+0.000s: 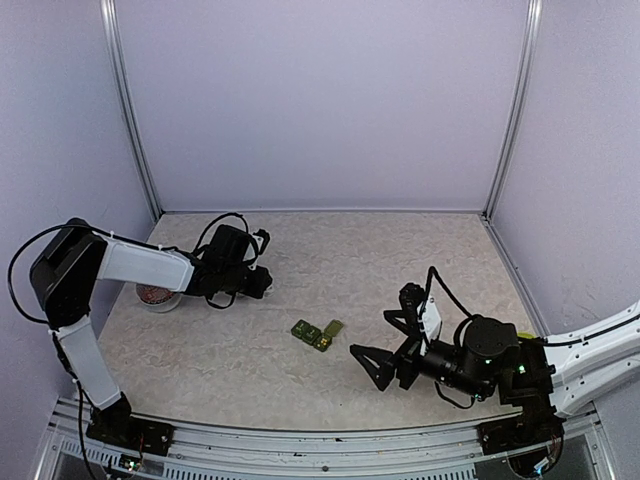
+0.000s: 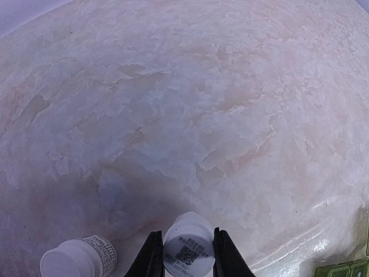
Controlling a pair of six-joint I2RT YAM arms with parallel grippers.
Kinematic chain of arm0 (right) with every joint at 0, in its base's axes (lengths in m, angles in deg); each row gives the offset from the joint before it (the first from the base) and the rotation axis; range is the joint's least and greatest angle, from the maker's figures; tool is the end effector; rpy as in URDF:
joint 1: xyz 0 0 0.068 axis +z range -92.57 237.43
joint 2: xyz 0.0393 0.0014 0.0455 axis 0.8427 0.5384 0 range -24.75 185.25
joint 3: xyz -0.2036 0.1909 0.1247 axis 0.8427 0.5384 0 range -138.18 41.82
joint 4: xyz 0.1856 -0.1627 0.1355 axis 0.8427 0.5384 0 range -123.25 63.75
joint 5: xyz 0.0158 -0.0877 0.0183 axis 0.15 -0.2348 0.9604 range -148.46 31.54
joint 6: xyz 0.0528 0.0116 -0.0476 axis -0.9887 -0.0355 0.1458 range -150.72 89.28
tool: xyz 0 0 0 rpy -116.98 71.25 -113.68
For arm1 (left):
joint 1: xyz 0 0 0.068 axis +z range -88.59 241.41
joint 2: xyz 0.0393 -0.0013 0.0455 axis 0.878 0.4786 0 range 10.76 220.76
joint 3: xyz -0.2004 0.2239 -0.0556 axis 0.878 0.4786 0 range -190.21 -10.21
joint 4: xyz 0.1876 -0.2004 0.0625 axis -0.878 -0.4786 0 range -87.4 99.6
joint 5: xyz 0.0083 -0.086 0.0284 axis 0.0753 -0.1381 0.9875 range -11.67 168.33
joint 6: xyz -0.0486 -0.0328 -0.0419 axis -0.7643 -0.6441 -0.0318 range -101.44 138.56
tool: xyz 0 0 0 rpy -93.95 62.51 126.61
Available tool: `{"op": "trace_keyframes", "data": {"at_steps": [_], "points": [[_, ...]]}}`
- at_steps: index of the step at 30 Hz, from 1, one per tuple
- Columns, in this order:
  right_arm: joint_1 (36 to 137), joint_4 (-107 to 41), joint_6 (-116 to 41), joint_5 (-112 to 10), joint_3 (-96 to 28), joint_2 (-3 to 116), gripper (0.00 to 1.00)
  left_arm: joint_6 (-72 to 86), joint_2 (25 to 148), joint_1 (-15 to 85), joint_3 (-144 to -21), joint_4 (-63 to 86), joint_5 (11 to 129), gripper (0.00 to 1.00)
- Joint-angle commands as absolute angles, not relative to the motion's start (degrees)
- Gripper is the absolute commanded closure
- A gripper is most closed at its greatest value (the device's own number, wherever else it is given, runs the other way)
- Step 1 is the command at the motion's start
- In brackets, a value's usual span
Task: Sort the pills into containers
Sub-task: Place the pill bottle at the center of the board.
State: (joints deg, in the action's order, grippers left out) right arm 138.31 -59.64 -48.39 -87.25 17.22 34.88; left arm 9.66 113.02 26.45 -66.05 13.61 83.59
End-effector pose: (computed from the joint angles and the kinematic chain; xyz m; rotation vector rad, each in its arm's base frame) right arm 0.0674 0.2391 0.2477 -0.5834 1.6785 0.8398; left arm 0.3381 -0.2297 0.1629 0.4778 2.2745 -0.2838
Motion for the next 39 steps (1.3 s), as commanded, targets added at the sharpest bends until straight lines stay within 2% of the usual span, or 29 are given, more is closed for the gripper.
{"op": "trace_keyframes", "data": {"at_steps": [1,21,26,33,36,39], "points": [[137.94,-59.67,-49.22,-87.72,16.05,35.7,0.0,9.82,114.12,27.2,-67.87,12.95,84.32,0.98],[137.85,-60.27,-50.73,-87.22,17.38,35.72,0.0,9.99,114.63,27.91,-68.34,11.89,86.13,0.96],[137.84,-60.18,-50.85,-87.25,17.45,36.09,0.0,9.99,115.15,27.88,-68.79,11.73,86.13,0.92],[137.76,-60.27,-50.93,-87.24,17.57,36.24,0.0,10.01,115.53,27.92,-68.97,11.62,85.98,0.91],[137.67,-60.45,-51.01,-87.06,17.57,36.56,0.0,10.04,115.45,27.87,-68.97,11.7,85.87,0.86],[137.59,-60.57,-51.11,-86.84,17.48,36.97,0.0,9.99,115.36,27.9,-68.97,11.71,85.59,0.75]]}}
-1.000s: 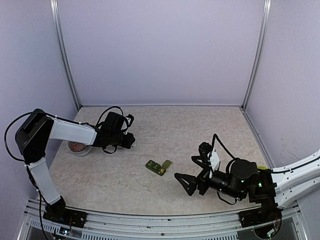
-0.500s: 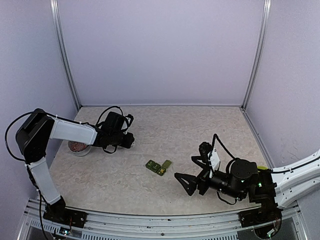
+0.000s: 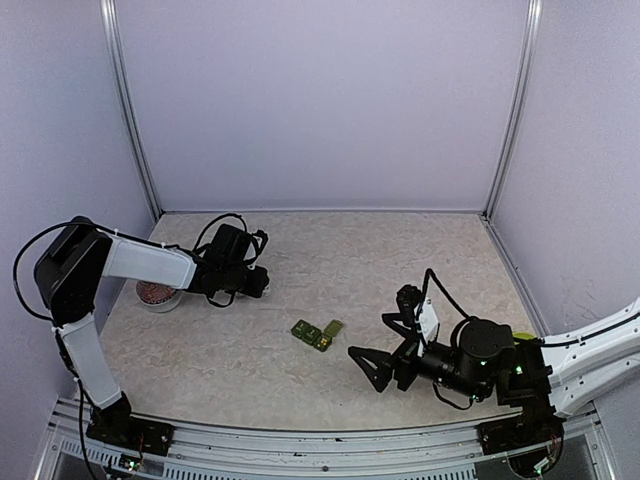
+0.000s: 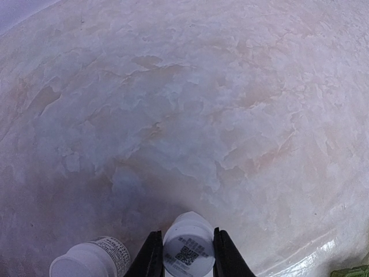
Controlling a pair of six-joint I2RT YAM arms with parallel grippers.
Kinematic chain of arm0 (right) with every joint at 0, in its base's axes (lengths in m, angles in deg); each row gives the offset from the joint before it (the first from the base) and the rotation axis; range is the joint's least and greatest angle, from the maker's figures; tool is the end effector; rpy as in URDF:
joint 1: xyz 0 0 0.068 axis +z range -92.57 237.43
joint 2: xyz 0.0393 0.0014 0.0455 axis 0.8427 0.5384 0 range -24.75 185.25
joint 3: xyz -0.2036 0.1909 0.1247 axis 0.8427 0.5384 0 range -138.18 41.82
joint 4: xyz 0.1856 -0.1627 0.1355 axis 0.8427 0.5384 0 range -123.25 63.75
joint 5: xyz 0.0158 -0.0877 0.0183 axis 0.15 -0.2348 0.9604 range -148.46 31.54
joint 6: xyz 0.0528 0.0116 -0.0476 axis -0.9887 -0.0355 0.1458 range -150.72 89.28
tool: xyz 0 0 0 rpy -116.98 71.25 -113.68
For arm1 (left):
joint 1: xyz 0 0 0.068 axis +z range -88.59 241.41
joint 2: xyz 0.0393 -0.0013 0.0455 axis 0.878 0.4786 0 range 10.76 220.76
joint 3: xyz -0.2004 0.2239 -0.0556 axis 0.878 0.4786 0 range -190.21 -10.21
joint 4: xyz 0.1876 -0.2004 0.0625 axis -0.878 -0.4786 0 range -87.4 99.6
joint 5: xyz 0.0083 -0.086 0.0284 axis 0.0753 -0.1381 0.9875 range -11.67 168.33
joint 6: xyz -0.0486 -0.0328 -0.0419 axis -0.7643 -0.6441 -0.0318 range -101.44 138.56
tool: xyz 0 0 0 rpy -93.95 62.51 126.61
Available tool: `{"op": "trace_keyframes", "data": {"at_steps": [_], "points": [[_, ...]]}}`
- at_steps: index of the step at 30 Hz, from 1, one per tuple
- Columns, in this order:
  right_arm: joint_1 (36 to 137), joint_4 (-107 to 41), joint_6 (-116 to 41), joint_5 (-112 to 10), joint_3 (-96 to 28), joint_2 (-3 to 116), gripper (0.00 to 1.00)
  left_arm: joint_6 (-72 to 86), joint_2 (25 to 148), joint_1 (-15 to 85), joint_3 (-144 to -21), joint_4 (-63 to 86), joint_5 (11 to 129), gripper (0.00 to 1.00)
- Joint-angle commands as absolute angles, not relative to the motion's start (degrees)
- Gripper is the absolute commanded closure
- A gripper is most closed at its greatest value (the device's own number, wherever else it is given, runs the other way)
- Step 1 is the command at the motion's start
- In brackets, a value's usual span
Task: Sort the pills into containers
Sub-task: Place the pill bottle at the center of the board.
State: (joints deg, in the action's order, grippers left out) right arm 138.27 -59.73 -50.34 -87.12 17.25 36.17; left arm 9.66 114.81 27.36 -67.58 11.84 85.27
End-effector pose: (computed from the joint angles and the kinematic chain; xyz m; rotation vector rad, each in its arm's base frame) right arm 0.0680 0.2420 0.2426 -0.5706 1.7066 0.8498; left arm 0.3468 -0.2256 0.1565 0.4530 2.3067 -0.2289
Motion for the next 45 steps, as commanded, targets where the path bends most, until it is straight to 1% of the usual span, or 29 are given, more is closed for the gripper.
{"op": "trace_keyframes", "data": {"at_steps": [1,4,10,16,21,31,33,45], "points": [[137.58,-60.53,-51.25,-86.7,17.41,37.03,0.0,9.98,115.31,27.84,-68.98,11.71,85.59,0.72],[137.54,-60.51,-51.2,-86.6,17.41,37.21,0.0,9.88,115.29,27.86,-68.95,11.72,85.37,0.65],[137.42,-60.31,-51.09,-86.36,17.14,37.16,0.0,9.58,114.56,27.89,-68.87,11.8,85.34,0.54],[137.32,-60.01,-50.86,-86.08,16.84,37.36,0.0,8.67,112.32,27.91,-68.47,12.43,83.79,0.39],[136.99,-59.96,-50.93,-85.91,16.62,38.03,0.0,7.77,108.94,27.91,-67.45,13.64,81.68,0.23],[136.53,-59.79,-50.97,-85.23,16.56,38.54,0.0,6.55,102.76,26.67,-65.32,14.65,79.95,0.07],[136.45,-59.69,-50.94,-85.16,16.51,38.49,0.0,6.41,101.34,26.12,-64.88,14.69,79.99,0.02],[136.0,-60.01,-51.99,-84.83,17.17,39.03,0.0,6.22,90.59,20.28,-59.36,15.23,80.89,0.01]]}}
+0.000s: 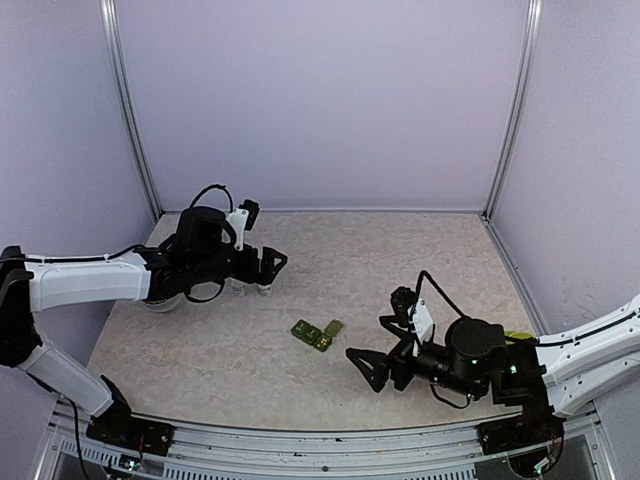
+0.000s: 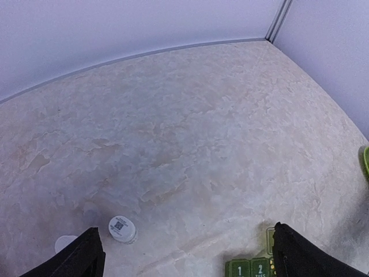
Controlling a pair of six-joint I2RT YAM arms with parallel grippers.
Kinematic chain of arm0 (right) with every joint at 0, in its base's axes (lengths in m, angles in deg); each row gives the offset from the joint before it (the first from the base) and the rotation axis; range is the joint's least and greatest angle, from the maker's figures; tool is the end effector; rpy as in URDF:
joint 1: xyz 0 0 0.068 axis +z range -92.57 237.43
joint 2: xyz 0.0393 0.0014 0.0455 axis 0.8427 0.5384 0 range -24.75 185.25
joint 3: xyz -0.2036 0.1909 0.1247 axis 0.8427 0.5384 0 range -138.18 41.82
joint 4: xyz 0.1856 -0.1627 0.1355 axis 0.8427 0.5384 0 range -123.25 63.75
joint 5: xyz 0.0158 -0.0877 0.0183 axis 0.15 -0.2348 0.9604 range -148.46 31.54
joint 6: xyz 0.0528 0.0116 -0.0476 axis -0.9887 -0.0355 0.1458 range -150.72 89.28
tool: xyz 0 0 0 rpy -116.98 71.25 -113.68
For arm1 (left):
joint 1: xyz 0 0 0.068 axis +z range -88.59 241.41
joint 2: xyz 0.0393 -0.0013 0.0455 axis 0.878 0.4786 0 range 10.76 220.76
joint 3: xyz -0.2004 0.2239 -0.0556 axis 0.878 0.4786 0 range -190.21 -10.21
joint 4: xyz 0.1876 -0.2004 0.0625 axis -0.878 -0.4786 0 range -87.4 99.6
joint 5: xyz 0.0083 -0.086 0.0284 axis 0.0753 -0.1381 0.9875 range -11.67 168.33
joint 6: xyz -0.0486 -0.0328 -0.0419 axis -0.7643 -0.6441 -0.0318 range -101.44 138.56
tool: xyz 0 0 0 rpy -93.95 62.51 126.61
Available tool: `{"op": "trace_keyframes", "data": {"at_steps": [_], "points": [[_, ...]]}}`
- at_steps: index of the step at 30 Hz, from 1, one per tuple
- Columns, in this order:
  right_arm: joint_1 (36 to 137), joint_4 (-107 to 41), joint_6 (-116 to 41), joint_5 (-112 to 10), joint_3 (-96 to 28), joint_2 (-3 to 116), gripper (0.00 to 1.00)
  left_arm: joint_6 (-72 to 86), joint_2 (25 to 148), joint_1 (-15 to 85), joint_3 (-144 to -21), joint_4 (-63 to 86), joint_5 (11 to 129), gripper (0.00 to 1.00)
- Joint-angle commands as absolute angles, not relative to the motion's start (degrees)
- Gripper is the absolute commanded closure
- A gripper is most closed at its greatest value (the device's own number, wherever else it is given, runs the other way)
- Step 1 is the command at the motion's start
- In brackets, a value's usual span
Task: Sort the pills into containers
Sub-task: Place the pill bottle at the center of the board, then hold the pill container at the center of the board.
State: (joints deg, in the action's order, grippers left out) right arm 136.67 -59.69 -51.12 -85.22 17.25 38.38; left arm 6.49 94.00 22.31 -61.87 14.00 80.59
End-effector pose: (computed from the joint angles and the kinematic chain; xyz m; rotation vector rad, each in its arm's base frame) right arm 0.0740 0.2459 0.2334 -0.5845 1.7426 0.8373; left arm 0.2825 -0.2265 0.2598 0.4626 2.0326 -0.5127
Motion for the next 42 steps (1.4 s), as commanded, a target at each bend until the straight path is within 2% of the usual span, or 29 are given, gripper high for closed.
{"op": "trace_keyframes", "data": {"at_steps": [1,12,22,38,42], "points": [[135.99,-60.04,-52.06,-84.83,17.21,39.05,0.0,6.18,89.64,19.68,-58.84,15.34,80.88,0.01],[135.91,-61.18,-52.81,-86.32,18.58,38.9,0.0,4.4,79.18,15.85,-47.6,22.64,76.59,0.01],[135.91,-59.1,-53.31,-88.54,18.77,37.49,0.0,5.58,78.44,15.54,-40.26,33.08,73.56,0.01],[135.74,-57.23,-54.16,-97.65,21.73,30.99,0.0,4.75,86.56,15.35,-29.49,56.83,68.54,0.01],[135.23,-58.68,-54.12,-98.86,23.16,29.74,0.0,3.5,90.55,15.35,-29.9,57.8,68.96,0.01]]}}
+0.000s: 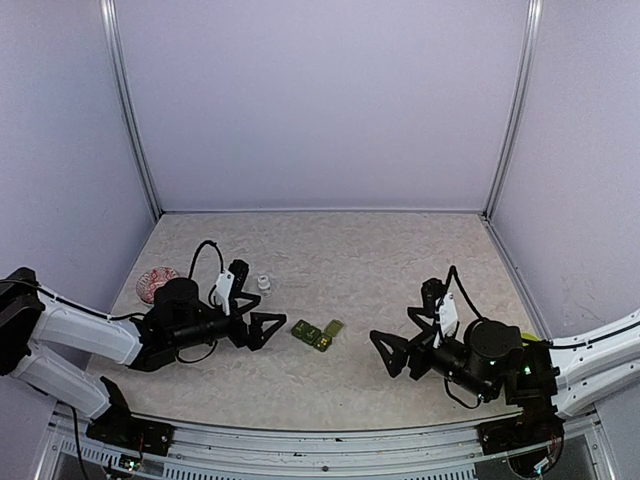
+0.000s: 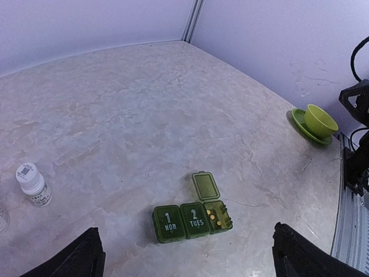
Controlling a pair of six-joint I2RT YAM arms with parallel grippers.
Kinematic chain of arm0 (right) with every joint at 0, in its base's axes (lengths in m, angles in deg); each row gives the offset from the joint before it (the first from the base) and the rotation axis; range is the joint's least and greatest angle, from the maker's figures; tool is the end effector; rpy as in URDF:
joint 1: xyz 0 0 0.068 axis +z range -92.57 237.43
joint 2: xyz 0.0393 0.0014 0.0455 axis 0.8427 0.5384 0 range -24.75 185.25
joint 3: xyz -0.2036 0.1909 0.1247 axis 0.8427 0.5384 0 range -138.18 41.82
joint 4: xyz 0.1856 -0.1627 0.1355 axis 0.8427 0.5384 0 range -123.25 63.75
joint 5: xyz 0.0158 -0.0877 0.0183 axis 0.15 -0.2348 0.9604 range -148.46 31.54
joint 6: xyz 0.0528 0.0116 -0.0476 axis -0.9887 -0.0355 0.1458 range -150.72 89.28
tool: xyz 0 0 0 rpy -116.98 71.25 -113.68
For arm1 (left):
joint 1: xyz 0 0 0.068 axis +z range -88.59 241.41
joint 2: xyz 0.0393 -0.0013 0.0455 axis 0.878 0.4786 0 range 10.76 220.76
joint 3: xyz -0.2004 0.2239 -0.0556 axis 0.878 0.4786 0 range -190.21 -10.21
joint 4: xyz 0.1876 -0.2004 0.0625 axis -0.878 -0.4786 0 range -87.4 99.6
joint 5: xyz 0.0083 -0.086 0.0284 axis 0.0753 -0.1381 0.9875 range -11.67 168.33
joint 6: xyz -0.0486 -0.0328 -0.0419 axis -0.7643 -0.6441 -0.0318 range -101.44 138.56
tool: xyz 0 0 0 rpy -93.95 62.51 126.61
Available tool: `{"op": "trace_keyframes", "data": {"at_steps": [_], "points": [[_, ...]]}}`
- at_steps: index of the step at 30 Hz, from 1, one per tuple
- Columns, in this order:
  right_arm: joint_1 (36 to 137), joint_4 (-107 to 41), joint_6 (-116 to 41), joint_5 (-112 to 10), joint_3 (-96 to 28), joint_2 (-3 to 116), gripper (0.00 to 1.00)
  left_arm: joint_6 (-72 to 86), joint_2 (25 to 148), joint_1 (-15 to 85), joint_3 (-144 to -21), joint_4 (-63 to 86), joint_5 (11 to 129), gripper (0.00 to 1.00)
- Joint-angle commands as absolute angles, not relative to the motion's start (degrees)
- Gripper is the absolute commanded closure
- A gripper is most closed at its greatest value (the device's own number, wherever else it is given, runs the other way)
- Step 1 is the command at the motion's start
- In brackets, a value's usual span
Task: Sort the pills into containers
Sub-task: Hold the pill container at the center of the board.
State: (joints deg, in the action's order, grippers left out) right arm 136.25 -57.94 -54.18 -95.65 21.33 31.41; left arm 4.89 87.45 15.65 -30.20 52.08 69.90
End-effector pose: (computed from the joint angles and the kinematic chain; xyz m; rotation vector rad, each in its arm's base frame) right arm 0.0789 0.2135 0.2312 -0.3757 1.7413 0.7399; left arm 0.1868 -0.2043 0.1809 0.6300 1.7967 -0.8550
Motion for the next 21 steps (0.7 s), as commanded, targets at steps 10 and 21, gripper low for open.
{"op": "trace_keyframes", "data": {"at_steps": [10,21], "points": [[131.37,-59.75,-59.07,-95.2,24.15,30.95,0.0,0.57,94.91,15.44,-30.08,60.53,68.06,0.01],[128.36,-61.07,-58.4,-89.19,20.33,38.57,0.0,-6.0,99.61,17.22,-34.51,60.29,65.94,0.01]]}}
